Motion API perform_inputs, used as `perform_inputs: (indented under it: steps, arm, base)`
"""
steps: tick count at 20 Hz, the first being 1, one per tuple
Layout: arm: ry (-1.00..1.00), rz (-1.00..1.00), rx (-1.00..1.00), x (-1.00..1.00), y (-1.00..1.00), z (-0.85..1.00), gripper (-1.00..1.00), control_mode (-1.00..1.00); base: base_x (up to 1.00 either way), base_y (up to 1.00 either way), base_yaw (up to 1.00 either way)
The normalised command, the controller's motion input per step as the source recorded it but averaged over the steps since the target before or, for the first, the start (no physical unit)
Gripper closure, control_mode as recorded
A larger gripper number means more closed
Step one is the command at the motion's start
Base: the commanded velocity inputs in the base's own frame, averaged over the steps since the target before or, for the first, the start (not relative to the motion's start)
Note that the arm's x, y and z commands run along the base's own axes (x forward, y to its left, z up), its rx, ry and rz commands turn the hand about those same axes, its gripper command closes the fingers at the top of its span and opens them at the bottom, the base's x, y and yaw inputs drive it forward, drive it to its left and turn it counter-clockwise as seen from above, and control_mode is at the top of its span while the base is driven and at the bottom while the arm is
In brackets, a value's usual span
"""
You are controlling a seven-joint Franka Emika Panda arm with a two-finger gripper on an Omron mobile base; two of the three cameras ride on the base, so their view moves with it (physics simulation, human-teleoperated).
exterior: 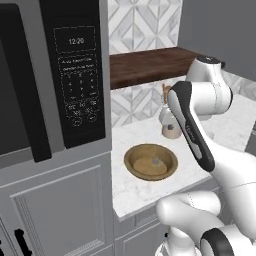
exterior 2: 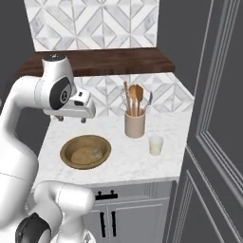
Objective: Grab a lemon wedge from the fridge and one ice cube from the ice bowl, and put them in the glass of lemonade.
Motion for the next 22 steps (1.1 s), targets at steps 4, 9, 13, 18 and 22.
perform_inputs:
  steps: [4,9,13,18,22]
  arm:
    - [0.0,0.0,0.0,0.04,-0.03,0.0,-1.0,-1.0]
    - [-0.06,-0.04,0.0,0.21,-0.05,-0.2,-1.0,-1.0]
    - [-0.15,-0.05,0.0,0.45,0.07,-0.59,-1.0,-1.0]
    - [0.03,0.04,0.0,0.77,0.0,-0.54,-1.0,-1.0]
    - [0.31,0.02,-0.04,0.94,0.16,-0.62,-1.0,-1.0]
  base:
    - [0.14,-0.12,0.03]
    - [0.0,0.0,0.0]
    - [0.0,0.0,0.0]
    - [0.0,0.0,0.0]
    - [0.0,0.0,0.0]
